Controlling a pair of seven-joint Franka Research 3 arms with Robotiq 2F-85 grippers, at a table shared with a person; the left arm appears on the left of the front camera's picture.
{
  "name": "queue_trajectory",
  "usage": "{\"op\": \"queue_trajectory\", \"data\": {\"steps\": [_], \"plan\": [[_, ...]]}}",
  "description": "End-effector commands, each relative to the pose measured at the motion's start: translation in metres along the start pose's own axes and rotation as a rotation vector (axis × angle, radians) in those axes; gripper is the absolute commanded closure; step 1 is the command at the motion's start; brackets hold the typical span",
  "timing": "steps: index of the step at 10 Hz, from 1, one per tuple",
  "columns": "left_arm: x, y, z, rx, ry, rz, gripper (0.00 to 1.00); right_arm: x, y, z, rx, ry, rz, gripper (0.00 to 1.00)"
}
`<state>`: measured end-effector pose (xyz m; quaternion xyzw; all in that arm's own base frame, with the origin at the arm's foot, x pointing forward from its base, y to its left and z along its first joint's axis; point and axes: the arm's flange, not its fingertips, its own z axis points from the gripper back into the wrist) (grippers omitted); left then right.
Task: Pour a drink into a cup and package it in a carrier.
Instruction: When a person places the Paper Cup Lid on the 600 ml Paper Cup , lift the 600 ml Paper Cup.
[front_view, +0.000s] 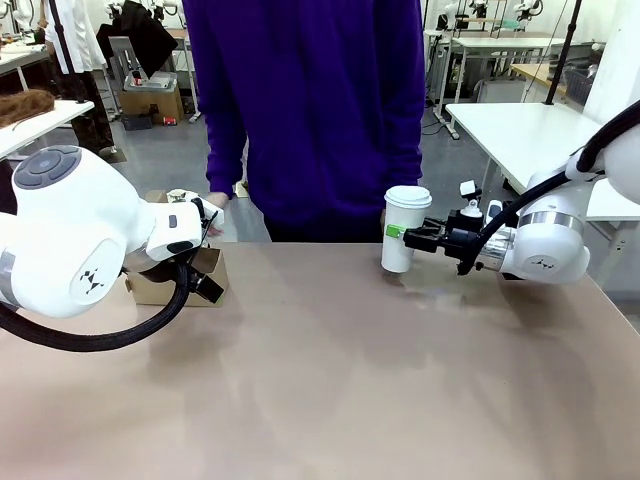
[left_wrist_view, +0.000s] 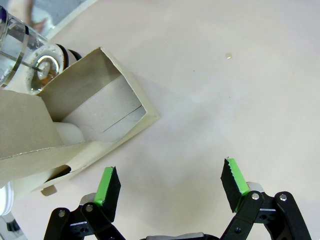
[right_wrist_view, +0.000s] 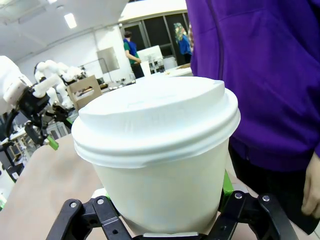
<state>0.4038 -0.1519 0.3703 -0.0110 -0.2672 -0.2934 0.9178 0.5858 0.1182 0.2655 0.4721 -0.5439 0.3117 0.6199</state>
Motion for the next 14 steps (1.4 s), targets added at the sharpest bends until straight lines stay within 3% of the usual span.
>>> {"op": "queue_trajectory", "data": {"steps": [1,5,7,9,12,14], "plan": [[0.0,0.0,0.0,-0.002,-0.001,0.0,0.0,0.056,0.022,0.015,0.029,-0.001,0.02,0.2],[0.0,0.0,0.0,-0.002,-0.001,0.0,0.0,0.155,0.089,0.036,0.029,0.009,0.144,0.2],[0.0,0.0,0.0,-0.002,-0.001,0.0,0.0,0.182,0.133,0.042,0.045,0.026,0.138,0.2],[0.0,0.0,0.0,-0.002,-0.001,0.0,0.0,0.191,0.157,0.04,0.03,0.042,0.138,0.2],[0.0,0.0,0.0,-0.002,-0.001,0.0,0.0,0.181,0.15,0.036,0.08,0.02,0.073,0.2],[0.0,0.0,0.0,-0.002,-0.001,0.0,0.0,0.186,0.161,0.038,0.044,0.033,0.149,0.2]]}}
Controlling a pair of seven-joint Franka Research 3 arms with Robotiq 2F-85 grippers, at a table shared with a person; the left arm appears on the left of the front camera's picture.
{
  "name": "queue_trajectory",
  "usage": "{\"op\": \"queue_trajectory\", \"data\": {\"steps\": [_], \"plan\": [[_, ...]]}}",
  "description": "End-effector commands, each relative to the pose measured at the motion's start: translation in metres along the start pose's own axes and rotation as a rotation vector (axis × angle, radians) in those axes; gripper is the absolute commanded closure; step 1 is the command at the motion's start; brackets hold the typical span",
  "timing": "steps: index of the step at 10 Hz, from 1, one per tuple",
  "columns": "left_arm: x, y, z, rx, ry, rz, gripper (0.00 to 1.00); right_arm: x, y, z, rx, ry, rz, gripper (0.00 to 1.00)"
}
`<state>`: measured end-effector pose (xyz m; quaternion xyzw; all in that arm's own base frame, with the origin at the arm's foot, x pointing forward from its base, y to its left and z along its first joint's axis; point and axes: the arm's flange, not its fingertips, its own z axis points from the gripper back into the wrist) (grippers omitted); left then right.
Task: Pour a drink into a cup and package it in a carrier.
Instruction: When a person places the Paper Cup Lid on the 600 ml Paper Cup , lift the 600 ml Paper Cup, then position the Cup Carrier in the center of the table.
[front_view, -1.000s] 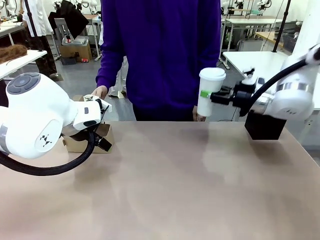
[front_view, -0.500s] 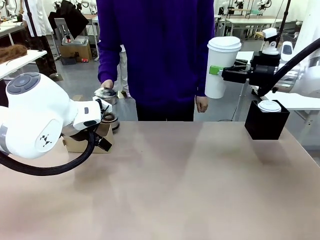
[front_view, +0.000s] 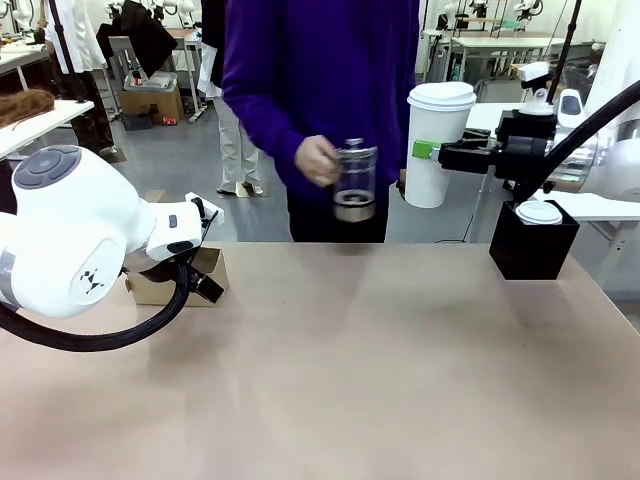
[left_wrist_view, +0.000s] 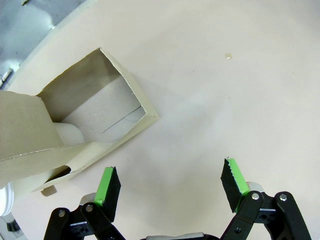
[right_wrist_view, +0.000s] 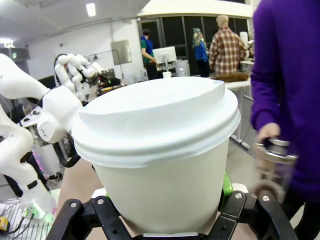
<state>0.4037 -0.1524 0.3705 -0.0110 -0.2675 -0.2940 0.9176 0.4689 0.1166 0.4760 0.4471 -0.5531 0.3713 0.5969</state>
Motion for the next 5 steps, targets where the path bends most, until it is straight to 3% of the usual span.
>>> {"op": "queue_trajectory", "data": {"steps": [1,5], "plan": [[-0.0005,0.0004,0.0002,-0.002,-0.001,0.001,0.0,0.0077,0.0035,0.0004,-0.006,-0.001,0.025,0.2],[-0.0005,0.0004,0.0002,-0.002,-0.001,0.001,0.0,0.0077,0.0035,0.0004,-0.006,-0.001,0.025,0.2]]}}
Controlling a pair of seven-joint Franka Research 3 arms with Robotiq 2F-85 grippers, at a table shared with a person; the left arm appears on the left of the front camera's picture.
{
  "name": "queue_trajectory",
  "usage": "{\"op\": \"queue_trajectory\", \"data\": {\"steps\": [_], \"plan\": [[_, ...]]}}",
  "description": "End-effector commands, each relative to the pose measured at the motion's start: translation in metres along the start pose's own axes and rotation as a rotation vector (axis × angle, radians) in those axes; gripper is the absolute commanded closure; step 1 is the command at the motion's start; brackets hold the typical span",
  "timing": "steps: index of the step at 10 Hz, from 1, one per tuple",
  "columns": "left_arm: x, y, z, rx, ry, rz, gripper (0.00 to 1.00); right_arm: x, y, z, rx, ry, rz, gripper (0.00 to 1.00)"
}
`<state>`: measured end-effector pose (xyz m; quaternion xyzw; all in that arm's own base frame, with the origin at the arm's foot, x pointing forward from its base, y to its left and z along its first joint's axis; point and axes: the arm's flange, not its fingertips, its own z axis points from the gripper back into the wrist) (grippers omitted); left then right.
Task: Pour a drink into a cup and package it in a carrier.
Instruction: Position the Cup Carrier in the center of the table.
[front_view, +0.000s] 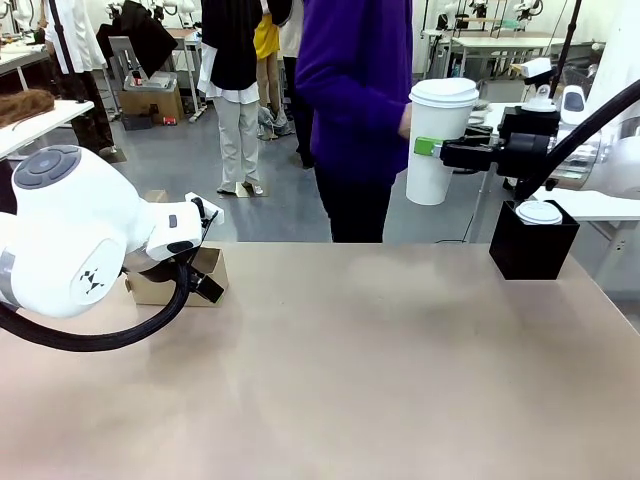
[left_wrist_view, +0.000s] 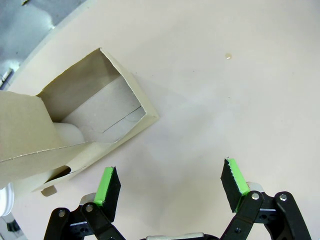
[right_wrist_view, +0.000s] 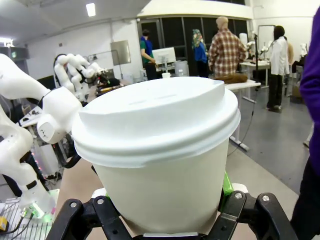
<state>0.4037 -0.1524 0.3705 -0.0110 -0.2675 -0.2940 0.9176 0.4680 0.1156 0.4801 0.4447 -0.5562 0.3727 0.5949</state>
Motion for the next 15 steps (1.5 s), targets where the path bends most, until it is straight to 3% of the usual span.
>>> {"op": "queue_trajectory", "data": {"steps": [1,6,10,12,15], "plan": [[0.0,0.0,0.0,-0.002,-0.001,0.001,0.0,0.004,0.002,-0.001,-0.004,0.002,0.016,0.2],[0.0,0.0,0.0,0.0,0.0,0.0,0.0,0.004,0.002,-0.001,-0.004,0.002,0.016,0.2],[0.05,0.007,0.075,0.026,0.083,0.102,0.0,0.004,0.002,-0.001,-0.004,0.002,0.016,0.2],[0.08,0.028,0.103,0.067,0.125,0.187,0.0,0.004,0.002,-0.001,-0.004,0.002,0.016,0.2],[0.115,0.07,0.107,0.105,0.183,0.327,0.0,0.004,0.002,-0.001,-0.004,0.002,0.016,0.2]]}}
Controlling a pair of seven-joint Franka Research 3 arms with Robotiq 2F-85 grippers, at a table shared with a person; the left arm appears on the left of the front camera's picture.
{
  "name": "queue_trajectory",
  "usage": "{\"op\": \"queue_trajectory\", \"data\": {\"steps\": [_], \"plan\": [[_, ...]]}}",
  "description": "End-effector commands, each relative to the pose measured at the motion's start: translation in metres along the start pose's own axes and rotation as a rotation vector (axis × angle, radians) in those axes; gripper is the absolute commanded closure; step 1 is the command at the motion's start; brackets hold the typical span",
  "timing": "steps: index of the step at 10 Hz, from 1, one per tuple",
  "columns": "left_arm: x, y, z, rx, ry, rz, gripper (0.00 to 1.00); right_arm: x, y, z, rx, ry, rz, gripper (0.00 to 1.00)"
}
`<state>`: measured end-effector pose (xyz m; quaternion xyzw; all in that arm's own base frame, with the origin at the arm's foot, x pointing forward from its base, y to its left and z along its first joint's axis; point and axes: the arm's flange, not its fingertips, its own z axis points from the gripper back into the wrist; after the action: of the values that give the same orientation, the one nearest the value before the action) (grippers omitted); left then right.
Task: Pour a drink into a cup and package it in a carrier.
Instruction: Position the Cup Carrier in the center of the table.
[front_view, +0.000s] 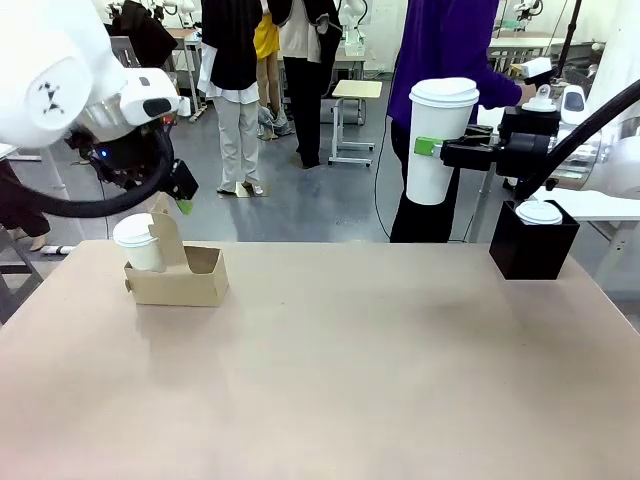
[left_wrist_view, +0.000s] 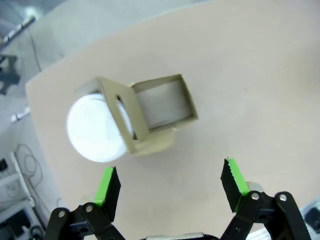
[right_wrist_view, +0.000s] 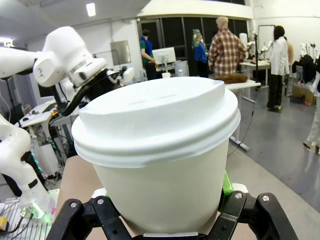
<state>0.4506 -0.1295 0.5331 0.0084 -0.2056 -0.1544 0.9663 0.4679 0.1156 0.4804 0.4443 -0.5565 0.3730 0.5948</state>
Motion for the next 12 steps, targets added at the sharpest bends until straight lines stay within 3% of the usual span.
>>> {"op": "queue_trajectory", "data": {"steps": [1,7,8,9,10,11,12], "plan": [[0.028,0.01,-0.016,0.029,0.047,0.091,0.0,0.003,0.002,-0.001,-0.004,0.002,0.015,0.2],[0.062,0.039,-0.061,0.079,0.142,0.247,0.0,0.003,0.002,-0.001,-0.004,0.002,0.015,0.2],[0.061,0.041,-0.062,0.085,0.164,0.263,0.59,0.003,0.002,-0.001,-0.004,0.002,0.015,0.2],[0.061,0.041,-0.063,0.088,0.164,0.272,0.6,0.003,0.002,-0.001,-0.004,0.002,0.015,0.2],[0.06,0.04,-0.063,0.09,0.161,0.274,1.0,0.003,0.002,-0.001,-0.004,0.002,0.015,0.2],[0.06,0.038,-0.062,0.084,0.158,0.276,0.65,0.003,0.002,-0.001,-0.004,0.002,0.015,0.2],[0.061,0.037,-0.062,0.077,0.156,0.279,1.0,0.003,0.002,-0.001,-0.004,0.002,0.015,0.2]]}}
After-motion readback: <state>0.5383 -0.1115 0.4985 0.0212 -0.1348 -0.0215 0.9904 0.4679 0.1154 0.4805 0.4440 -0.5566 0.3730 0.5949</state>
